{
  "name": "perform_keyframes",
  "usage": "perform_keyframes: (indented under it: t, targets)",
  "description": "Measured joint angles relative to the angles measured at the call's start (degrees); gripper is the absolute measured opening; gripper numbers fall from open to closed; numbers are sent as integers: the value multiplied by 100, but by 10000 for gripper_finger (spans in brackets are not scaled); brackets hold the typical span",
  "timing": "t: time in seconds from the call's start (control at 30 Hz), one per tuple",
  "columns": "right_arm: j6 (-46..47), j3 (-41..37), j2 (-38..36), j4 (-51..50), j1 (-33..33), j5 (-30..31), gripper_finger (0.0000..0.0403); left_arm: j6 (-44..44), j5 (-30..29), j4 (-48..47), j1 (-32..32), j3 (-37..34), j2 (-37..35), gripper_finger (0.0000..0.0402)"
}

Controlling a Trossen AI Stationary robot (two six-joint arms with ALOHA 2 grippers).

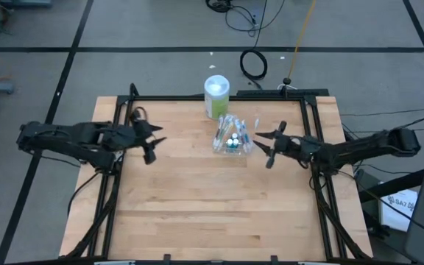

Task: Pick & Place toothbrushing station
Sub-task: Return to Home Position

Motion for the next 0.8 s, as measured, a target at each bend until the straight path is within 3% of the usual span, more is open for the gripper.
perform_keyframes:
  t: [0.2, 0.27, 0.5, 0.8]
  targets:
    - [141, 1, -1422, -1847, -22, -1761, 126, -12, -299, -134, 2, -400, -1094, 182]
    - [247, 0, -1873, -2420, -22, -2024, 125, 21, -296, -3, 0, -684, -1461, 182]
    - [502, -4, -2864, -3264, -22, -1882, 125, 526, -91, 925, 2, -1864, -2835, 182]
    - [395, -455, -3352, -3091, -22, -1889, 110, 921, 261, 1345, 0, -2869, -4349, 182]
